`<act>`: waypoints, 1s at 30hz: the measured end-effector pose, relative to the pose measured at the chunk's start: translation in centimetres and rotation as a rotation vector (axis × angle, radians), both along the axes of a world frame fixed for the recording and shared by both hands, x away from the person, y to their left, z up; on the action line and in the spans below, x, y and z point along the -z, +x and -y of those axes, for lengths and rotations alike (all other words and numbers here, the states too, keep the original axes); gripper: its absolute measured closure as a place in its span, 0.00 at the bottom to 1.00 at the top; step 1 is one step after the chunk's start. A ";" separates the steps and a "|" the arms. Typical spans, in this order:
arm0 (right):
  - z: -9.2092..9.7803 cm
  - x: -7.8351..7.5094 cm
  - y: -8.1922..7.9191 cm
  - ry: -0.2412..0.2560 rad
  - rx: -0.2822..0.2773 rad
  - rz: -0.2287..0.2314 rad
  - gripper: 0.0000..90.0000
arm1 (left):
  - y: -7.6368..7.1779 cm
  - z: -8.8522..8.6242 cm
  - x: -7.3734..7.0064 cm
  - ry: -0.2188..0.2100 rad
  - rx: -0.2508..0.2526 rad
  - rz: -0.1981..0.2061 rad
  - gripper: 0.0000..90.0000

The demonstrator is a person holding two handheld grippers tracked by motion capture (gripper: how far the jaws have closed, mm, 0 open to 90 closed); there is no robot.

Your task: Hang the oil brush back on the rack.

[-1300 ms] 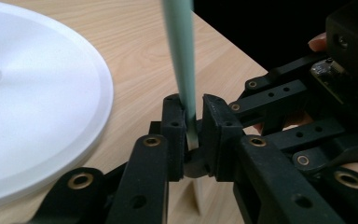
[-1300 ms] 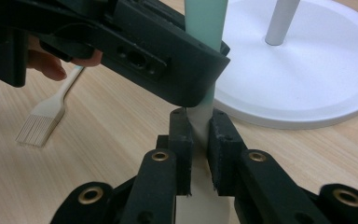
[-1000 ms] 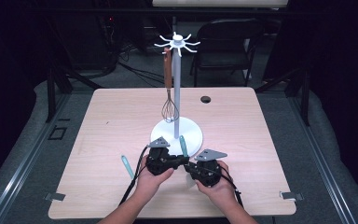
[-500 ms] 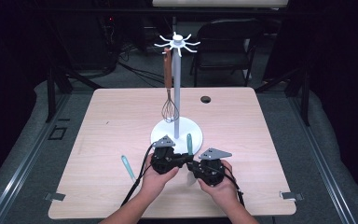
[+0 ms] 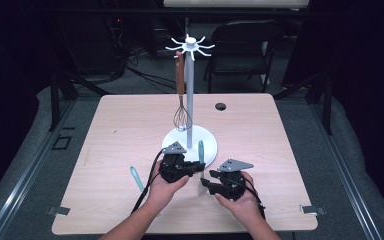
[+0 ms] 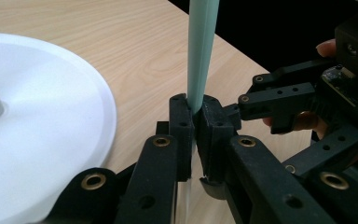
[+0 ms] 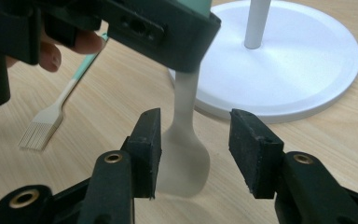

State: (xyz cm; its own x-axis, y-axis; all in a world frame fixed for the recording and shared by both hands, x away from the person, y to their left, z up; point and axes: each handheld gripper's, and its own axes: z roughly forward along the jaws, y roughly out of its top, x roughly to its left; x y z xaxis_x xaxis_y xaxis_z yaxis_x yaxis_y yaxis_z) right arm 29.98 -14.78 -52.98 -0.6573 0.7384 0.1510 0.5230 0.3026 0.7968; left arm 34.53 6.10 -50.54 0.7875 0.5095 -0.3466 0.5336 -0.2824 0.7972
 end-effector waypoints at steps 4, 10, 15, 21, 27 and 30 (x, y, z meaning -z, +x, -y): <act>0.3 0.0 0.1 -0.012 -0.008 -0.017 0.58 | 0.2 -0.2 -0.5 0.006 -0.006 0.008 0.94; 0.7 -0.1 0.1 -0.022 -0.019 -0.041 0.57 | 0.6 -0.3 -1.7 0.023 0.003 0.042 0.94; 0.8 0.2 0.1 -0.055 -0.025 -0.049 0.58 | 1.1 -0.7 -3.4 0.031 0.002 0.073 0.94; 1.0 0.7 0.3 -0.066 -0.007 -0.057 0.59 | 1.9 -1.3 -5.8 0.030 0.011 0.098 0.94; 1.1 1.2 0.5 -0.069 0.001 -0.066 0.59 | 2.6 -1.9 -8.9 0.029 0.024 0.129 0.94; 1.1 1.3 0.5 -0.082 0.004 -0.074 0.59 | 2.9 -2.2 -10.7 0.018 0.027 0.152 0.94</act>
State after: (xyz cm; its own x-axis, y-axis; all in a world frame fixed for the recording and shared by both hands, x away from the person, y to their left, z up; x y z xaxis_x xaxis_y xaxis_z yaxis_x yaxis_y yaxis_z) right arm 30.50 -15.93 -54.26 -0.6434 0.7530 0.1381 0.5811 0.3629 0.7285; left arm 37.43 8.27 -39.82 0.8440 0.4922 -0.2131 0.3988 -0.3102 0.8630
